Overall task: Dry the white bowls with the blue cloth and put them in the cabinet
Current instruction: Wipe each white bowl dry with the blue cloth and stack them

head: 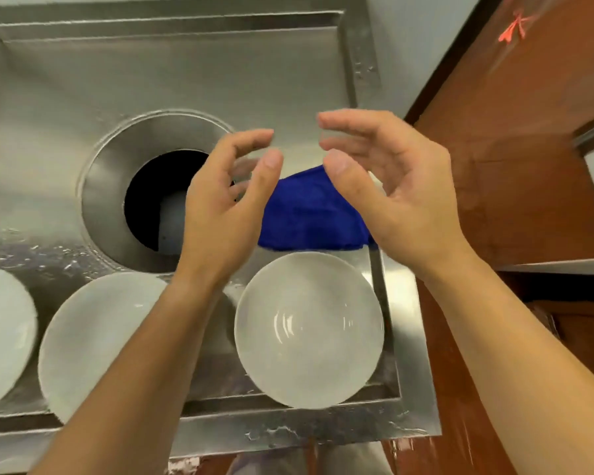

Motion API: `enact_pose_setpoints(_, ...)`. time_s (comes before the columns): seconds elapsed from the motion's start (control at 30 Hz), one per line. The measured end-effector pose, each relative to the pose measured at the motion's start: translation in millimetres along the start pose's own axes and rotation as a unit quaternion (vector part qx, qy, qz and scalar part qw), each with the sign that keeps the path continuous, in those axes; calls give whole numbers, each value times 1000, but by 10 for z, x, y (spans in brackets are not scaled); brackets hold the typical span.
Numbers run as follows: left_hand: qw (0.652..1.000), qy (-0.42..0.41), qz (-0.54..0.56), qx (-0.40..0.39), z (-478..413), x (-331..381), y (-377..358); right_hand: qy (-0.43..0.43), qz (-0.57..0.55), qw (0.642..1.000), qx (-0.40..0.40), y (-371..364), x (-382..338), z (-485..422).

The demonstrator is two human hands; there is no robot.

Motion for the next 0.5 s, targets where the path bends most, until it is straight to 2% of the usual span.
enact_pose_setpoints(0.13, 993, 80, -83, -7, -12, -607, -125, -35, -14, 999, -14, -60, 447, -273)
enact_pose_setpoints(0.27, 957, 155, -221, -104, 33, -1139, -184, -65, -41, 997, -25, -154, 688, -449)
enact_pose_setpoints(0.37, 933, 233, -227, -156, 153, -1478, -272, -67, -49, 996, -28, -212, 771, -538)
enact_pose_setpoints(0.5, 921, 273, -223, -168, 214, -1715, -367, -76, -57, 995, -38, -249, 865, -606)
Point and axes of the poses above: each hand's wrist, its own z-axis away from the middle knuckle, its own y-axis out of the back of the hand, x = y × z, the point moved 10 cm from there along -z, towards the middle knuckle, and after that the axes turned 15 degrees about -y, right-handed, at the moved point
